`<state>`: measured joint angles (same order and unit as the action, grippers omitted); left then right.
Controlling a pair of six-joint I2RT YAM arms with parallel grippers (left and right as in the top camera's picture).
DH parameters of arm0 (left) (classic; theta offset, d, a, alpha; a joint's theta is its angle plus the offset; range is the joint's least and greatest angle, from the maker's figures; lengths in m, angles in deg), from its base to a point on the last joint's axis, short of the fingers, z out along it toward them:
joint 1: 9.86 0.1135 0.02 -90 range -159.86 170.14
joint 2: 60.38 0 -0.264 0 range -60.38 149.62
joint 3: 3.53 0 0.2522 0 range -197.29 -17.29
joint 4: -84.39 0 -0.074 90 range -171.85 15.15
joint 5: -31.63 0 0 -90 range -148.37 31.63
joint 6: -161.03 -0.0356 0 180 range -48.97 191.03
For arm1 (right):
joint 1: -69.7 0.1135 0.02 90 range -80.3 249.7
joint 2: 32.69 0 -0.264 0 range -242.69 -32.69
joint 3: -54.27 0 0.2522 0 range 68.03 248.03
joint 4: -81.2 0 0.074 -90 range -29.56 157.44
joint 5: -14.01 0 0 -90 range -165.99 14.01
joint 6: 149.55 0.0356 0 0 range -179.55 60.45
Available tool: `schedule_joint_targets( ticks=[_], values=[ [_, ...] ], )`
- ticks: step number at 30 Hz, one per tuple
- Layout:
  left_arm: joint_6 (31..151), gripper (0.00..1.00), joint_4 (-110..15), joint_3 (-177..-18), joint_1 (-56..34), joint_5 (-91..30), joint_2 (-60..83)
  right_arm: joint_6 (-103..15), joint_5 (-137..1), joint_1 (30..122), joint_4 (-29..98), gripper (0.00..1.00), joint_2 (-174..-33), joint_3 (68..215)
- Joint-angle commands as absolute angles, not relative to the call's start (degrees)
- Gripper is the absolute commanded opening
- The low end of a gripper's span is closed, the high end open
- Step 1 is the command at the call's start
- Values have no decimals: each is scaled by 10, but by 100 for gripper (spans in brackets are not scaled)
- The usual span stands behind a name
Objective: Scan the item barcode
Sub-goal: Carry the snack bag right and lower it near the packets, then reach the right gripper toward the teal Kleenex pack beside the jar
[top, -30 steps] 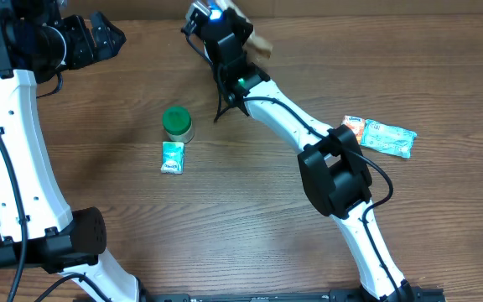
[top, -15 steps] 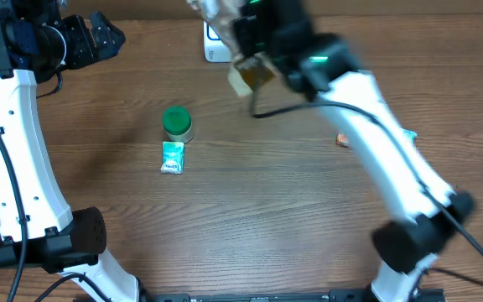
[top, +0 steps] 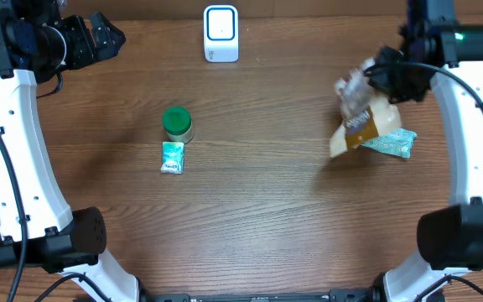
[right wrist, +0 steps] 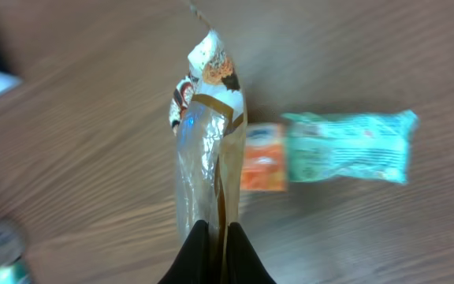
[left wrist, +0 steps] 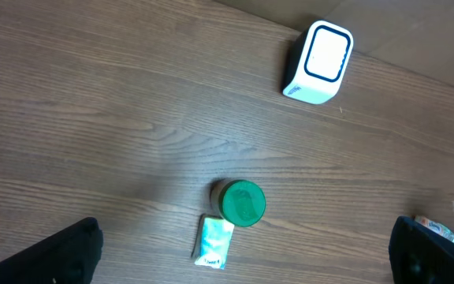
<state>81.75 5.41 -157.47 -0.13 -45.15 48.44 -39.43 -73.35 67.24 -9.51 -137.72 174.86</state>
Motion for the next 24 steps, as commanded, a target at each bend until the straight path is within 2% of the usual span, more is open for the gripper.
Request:
schedule_joint_targets(
  ticks=[1,4,7,10,12,16,22,24],
  values=[
    [819,100,53,-1575,-3,-453,483,-381,-724,630,-58,4,-1383,1669],
    [819,100,53,-1575,-2,-453,483,-387,-724,597,-31,5,-1383,1620],
    [819,100,53,-1575,-2,-453,483,-399,-724,573,-43,46,-1382,1614],
    [819,100,53,-1575,-2,-453,483,-436,-722,563,-62,65,-1382,1619],
    [819,100,53,-1575,-2,-453,483,-473,-701,563,-76,69,-1382,1630],
    [819,100,53,-1575,-2,-453,483,-529,-551,603,-96,72,-1382,1674],
    [819,100,53,-1575,-2,-453,483,-506,-459,724,-18,71,-1383,1664],
    [819,100,53,-1575,-3,-453,483,-477,-459,773,20,74,-1386,1658]
  ],
)
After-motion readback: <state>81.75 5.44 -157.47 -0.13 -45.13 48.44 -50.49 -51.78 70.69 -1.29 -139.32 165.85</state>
